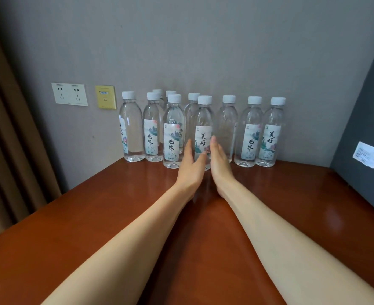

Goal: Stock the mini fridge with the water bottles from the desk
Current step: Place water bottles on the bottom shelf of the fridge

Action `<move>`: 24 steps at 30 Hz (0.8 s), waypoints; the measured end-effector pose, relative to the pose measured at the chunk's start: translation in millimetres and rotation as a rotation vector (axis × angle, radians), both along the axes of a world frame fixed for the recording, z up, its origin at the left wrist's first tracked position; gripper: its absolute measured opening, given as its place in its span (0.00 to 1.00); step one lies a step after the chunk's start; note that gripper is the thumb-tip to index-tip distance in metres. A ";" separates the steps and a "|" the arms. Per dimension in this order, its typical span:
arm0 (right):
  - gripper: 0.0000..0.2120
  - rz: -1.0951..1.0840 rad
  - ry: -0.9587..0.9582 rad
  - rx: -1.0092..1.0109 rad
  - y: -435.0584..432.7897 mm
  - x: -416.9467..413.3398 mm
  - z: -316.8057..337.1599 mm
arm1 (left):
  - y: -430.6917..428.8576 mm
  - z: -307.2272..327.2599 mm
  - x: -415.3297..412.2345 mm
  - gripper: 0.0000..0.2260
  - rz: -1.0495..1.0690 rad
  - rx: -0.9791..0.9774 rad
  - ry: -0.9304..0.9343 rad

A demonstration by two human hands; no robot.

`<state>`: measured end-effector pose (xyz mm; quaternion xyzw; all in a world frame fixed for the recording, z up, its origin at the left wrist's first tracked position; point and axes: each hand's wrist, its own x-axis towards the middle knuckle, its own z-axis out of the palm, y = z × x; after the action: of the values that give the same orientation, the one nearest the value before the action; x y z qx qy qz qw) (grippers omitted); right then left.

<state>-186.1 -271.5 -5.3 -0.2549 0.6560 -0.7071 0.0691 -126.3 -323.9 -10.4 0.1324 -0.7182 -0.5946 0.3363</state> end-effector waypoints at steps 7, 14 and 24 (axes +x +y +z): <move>0.24 0.007 0.053 0.054 5.4 4.0 1.5 | 1.3 0.3 1.4 0.27 0.060 -0.069 -0.044; 0.20 0.030 -0.025 -0.005 15.1 15.7 1.2 | 10.2 4.2 14.3 0.23 0.049 -0.034 -0.025; 0.20 -0.015 -0.014 0.013 41.2 47.9 -5.0 | 37.3 3.6 53.2 0.14 0.012 -0.049 -0.037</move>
<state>-138.2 -230.3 -10.3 -0.2446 0.6619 -0.7050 0.0701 -73.1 -286.6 -6.8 0.1393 -0.7378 -0.5723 0.3298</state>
